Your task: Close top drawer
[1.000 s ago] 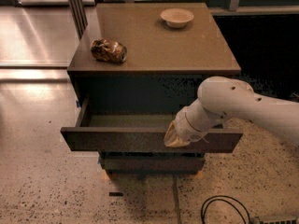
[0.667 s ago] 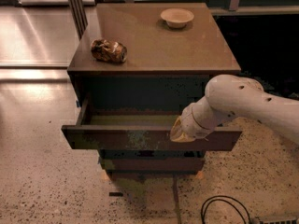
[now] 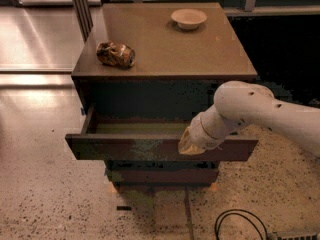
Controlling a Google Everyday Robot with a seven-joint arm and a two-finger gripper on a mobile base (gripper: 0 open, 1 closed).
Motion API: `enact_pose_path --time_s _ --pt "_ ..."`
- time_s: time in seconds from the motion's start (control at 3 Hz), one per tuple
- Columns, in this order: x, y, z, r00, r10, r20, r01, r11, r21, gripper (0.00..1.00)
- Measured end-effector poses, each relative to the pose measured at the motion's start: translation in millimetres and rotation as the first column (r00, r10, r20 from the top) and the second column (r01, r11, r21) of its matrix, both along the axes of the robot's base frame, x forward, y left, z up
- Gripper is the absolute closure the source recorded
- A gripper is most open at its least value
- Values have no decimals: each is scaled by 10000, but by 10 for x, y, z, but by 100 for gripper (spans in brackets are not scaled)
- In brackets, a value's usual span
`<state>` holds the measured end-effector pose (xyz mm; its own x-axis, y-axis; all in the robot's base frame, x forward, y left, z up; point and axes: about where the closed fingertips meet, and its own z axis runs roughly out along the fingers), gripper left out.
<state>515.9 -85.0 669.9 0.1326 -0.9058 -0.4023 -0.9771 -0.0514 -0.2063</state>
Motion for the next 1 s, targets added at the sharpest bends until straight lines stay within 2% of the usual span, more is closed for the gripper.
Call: enact_pose_path --time_s 0.33,1.0 --pt "235 -65 -3 9999 -105 -7 105 9997 -237 100" --pt "267 -39 -89 10000 -4 -66 1 9992 -405 100"
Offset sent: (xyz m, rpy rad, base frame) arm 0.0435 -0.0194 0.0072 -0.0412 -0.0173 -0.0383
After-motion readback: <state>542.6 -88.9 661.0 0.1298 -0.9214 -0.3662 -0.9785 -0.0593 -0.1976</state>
